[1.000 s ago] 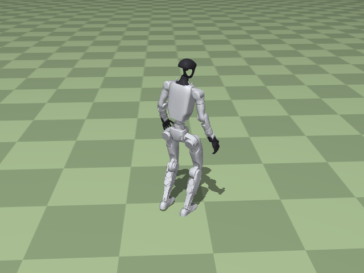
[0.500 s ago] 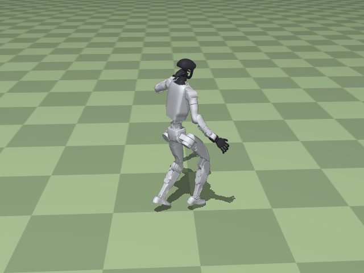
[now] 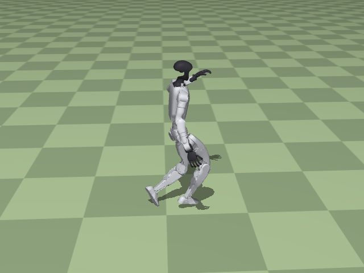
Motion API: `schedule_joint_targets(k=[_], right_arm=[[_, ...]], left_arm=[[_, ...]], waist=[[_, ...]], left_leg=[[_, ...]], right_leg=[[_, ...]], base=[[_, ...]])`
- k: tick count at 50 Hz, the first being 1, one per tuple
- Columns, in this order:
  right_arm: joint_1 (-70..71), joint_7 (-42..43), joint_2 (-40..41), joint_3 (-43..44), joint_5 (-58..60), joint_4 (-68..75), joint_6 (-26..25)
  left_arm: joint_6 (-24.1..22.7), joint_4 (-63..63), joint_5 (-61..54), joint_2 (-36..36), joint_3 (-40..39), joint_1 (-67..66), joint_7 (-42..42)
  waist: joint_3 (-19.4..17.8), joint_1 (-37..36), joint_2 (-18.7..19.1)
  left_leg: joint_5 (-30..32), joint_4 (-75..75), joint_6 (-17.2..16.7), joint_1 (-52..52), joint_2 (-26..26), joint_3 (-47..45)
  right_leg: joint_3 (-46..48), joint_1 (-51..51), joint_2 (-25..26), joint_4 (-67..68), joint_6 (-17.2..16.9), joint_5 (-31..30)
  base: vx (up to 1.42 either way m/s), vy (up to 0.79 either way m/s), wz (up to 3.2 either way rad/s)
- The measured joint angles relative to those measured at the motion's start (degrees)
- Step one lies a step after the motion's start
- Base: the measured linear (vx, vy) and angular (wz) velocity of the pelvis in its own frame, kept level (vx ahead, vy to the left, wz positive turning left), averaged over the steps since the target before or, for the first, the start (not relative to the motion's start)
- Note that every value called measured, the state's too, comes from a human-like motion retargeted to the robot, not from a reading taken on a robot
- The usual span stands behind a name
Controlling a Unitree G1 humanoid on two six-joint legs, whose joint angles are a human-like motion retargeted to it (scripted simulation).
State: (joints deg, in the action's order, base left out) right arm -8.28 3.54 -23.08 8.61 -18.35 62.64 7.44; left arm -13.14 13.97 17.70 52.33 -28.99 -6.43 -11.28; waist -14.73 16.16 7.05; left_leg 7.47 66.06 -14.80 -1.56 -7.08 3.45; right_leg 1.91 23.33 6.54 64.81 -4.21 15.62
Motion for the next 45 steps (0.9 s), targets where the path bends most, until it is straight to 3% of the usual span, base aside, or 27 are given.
schedule_joint_targets(k=[5, 10, 15, 18, 22, 28, 33, 38, 40, 45], right_arm=[[3.63, 3.46, 2.42, -0.26, -3.66, 10.20, -1.05], [10.16, 5.51, 3.07, -2.66, -5.14, 16.16, -2.50], [16.83, 4.67, 2.76, -6.28, -9.79, 13.35, -2.64], [19.24, 4.89, 1.51, -7.47, -11.03, 7.25, -2.11], [22.00, 6.17, -1.70, -8.19, -10.52, -1.01, -1.36], [27.12, 8.56, -6.93, -8.53, -7.64, -6.01, -0.89], [27.50, 9.81, -7.06, -8.71, -4.73, -5.94, -1.35], [26.81, 6.68, -4.18, -9.84, -1.17, -3.58, -3.67], [26.25, 4.91, -2.73, -10.64, 0.23, -2.27, -4.61], [23.27, 0.62, 1.60, -14.07, 5.00, 3.07, -6.14]], left_arm=[[1.60, -22.30, -7.55, -15.21, 24.28, 13.21, 1.97], [5.90, -49.62, -13.82, -30.61, 38.44, 16.79, 6.66], [10.70, -76.76, -21.64, -38.19, 39.76, 14.72, 9.90], [11.85, -84.60, -26.02, -36.15, 35.03, 10.55, 8.61], [11.57, -88.61, -30.20, -31.35, 27.28, 3.74, 6.11], [11.52, -91.66, -35.28, -27.95, 18.61, -3.61, 4.63], [12.31, -94.06, -38.76, -31.30, 16.03, -6.39, 5.32], [13.70, -94.57, -39.94, -37.57, 19.01, -3.56, 9.72], [14.16, -93.18, -39.07, -39.62, 21.32, -1.82, 11.34], [14.59, -87.61, -36.36, -41.40, 27.04, 3.66, 12.36]], waist=[[-1.59, 0.97, 2.38], [-3.42, -1.43, 4.31], [-3.41, -8.10, 3.64], [-2.83, -13.35, 1.96], [-1.77, -19.55, -0.42], [0.25, -24.39, -5.85], [1.05, -25.90, -9.46], [0.09, -24.29, -16.46], [-0.33, -22.74, -17.35], [-0.93, -17.41, -16.38]], left_leg=[[2.58, -0.19, -0.20, -3.41, 1.33, 0.96], [0.26, 13.39, 1.10, 1.72, 8.74, -0.76], [-17.58, 25.54, 14.55, 16.17, 19.71, -5.26], [-25.94, 22.39, 17.38, 23.80, 20.22, -6.91], [-30.51, 7.30, 16.88, 30.11, 16.75, -8.69], [-28.35, -23.95, 15.11, 29.58, 4.36, -8.25], [-29.71, -18.92, 20.31, 28.90, -1.44, -8.14], [-31.34, -23.32, 27.02, 22.43, -10.18, -11.26], [-31.97, -26.52, 28.29, 18.83, -12.20, -11.08], [-33.91, -35.90, 28.47, 7.21, -13.42, -8.23]], right_leg=[[-0.19, -1.24, 1.44, -9.45, 1.66, 4.46], [2.98, -4.49, 3.30, -8.47, 6.65, 12.86], [5.37, -11.71, 3.31, -12.82, 7.70, 15.98], [6.39, -17.98, 2.57, -17.98, 6.75, 15.53], [6.23, -26.31, 1.66, -25.48, 4.96, 13.61], [5.83, -33.94, -3.04, -29.40, 2.18, 11.96], [4.89, -33.42, -7.88, -15.21, -0.29, 9.59], [2.40, -23.17, -20.48, 9.72, -5.40, -8.38], [2.45, -18.16, -25.29, 17.25, -3.87, -10.47], [4.15, -5.61, -32.24, 22.76, 2.26, 1.04]], base=[[0.53, 0.05, -0.08], [0.53, -0.05, -0.12], [0.54, -0.12, -0.08], [0.56, -0.11, -0.41], [0.59, -0.08, -0.59], [0.60, -0.03, -0.42], [0.65, 0.01, -0.46], [0.67, 0.04, -0.38], [0.68, 0.05, -0.30], [0.67, 0.01, -0.26]])
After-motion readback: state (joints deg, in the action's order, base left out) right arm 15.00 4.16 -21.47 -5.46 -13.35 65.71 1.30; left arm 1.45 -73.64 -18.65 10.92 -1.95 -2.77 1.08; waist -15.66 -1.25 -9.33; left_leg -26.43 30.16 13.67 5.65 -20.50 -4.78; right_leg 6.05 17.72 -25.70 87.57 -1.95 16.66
